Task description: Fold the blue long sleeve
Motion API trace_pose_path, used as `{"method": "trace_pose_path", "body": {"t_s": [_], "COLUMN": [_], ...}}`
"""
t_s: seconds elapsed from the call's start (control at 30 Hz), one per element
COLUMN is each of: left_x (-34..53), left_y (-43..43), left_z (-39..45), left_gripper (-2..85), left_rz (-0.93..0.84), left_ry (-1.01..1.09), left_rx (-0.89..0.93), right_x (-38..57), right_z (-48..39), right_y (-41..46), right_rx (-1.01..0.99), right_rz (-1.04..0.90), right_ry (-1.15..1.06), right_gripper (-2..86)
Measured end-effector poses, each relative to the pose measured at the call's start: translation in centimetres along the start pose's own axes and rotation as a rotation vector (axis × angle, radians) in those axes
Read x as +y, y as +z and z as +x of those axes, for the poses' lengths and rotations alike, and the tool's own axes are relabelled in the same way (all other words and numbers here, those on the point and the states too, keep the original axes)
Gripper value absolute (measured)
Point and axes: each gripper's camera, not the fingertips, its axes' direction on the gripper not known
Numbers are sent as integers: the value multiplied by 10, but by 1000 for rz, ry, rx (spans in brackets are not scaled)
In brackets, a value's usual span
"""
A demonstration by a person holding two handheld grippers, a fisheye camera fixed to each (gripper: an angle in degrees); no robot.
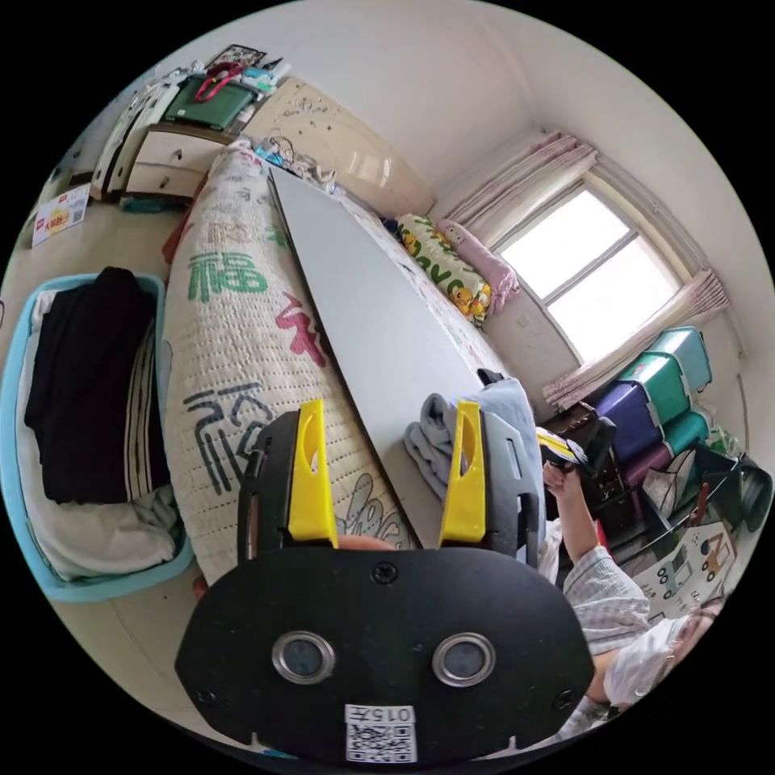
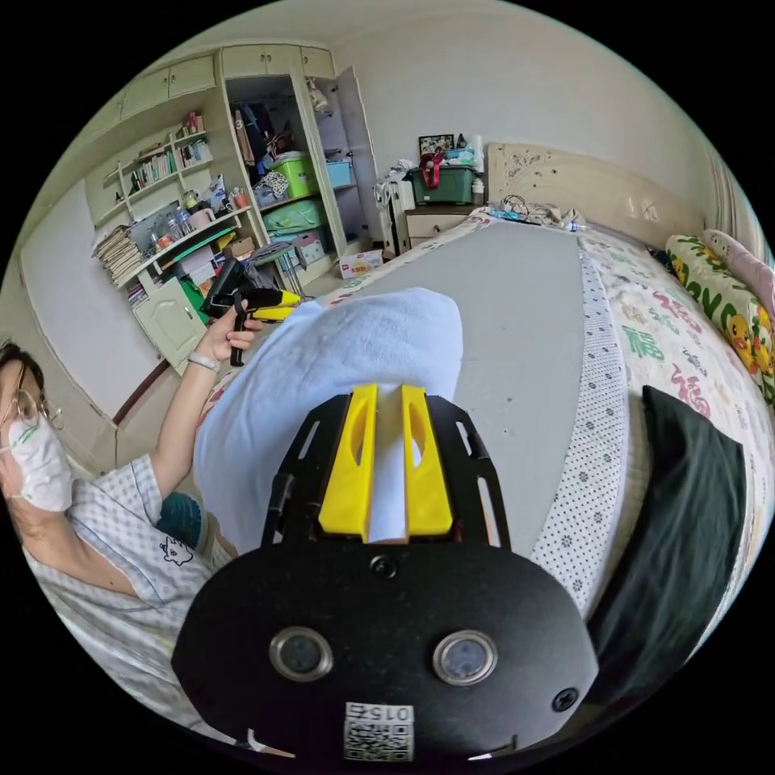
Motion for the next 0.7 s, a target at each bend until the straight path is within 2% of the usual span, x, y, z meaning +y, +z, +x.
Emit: {"method": "trace_pose_path", "body": {"t_s": [0.17,0.47,0.7], "left_x": [24,44,57], "left_y": [5,12,-1], "left_z": [-31,-55,-71], "left_gripper": [218,213,211], "left_rz": [28,13,38], "left_ry": [-31,-9,-24], "left_rx": [56,94,40], "right_x": [-46,-120,-160], "right_z": [-4,-41,-54], "right_y": [20,39,45], "right_rx": [-18,129,172], "right_rz": [-37,-121,-125], "right_ry": [61,26,2], "right_gripper": [54,43,38]}}
